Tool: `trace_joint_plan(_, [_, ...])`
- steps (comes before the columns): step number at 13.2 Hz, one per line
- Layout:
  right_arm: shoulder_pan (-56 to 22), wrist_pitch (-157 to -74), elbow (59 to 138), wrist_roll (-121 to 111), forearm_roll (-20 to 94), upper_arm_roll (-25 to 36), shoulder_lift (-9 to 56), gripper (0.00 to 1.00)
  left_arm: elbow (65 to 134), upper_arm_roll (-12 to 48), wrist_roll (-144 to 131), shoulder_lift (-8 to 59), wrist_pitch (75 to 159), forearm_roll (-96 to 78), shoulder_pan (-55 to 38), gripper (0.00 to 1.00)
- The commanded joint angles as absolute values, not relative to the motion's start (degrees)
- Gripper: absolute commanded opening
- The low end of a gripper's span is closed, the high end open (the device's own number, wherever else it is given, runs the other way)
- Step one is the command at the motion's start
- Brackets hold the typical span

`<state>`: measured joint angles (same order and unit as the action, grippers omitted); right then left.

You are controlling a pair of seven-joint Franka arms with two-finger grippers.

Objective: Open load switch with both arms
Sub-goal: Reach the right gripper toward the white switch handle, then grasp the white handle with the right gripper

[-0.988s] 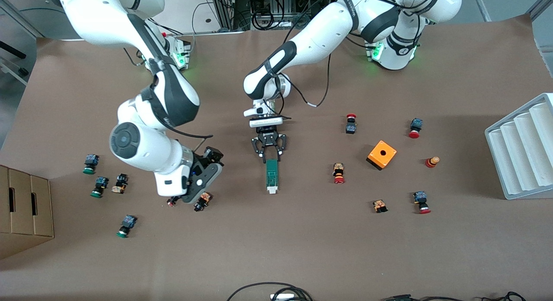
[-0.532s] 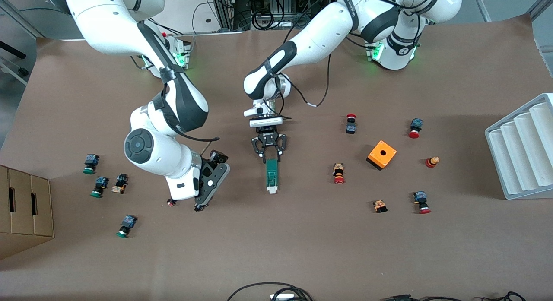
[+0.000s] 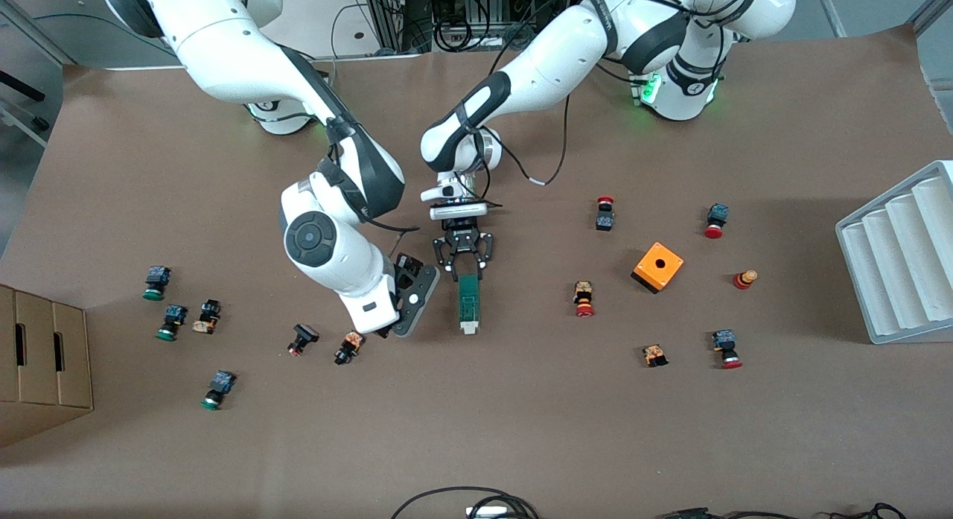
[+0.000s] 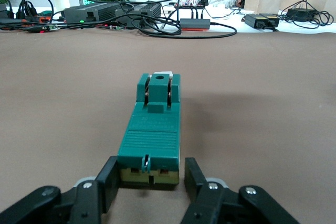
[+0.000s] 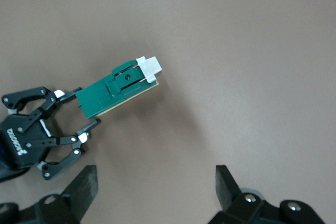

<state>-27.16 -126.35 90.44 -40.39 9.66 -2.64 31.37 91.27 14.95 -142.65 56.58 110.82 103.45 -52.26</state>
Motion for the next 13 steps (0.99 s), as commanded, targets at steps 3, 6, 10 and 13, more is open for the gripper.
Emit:
trace_joint_plan(3, [-30.05,-130.06,86.40,-45.26,8.44,-2.11,36.21,1.00,90.79,14.33,-145.45,58.18,109.78,104.24,-52.56,0.53])
trace_joint_plan(6, [-33.12,-133.33,83.95,-45.26,8.44,-0.54,39.01,1.00,90.62,14.33,-146.34,58.10,109.78,104.41,-52.56,0.52])
trace_joint_plan(10, [-37.35,-134.03,80.60,-45.00,8.88,3.78,41.74,1.00,90.53,14.33,-146.16,58.36,109.78,104.33,-52.56,0.53])
trace_joint_plan(13, [-37.35,-138.50,80.16,-45.00,8.88,3.78,44.20,1.00,90.44,14.33,-145.81,58.36,109.78,104.33,-52.65,0.53])
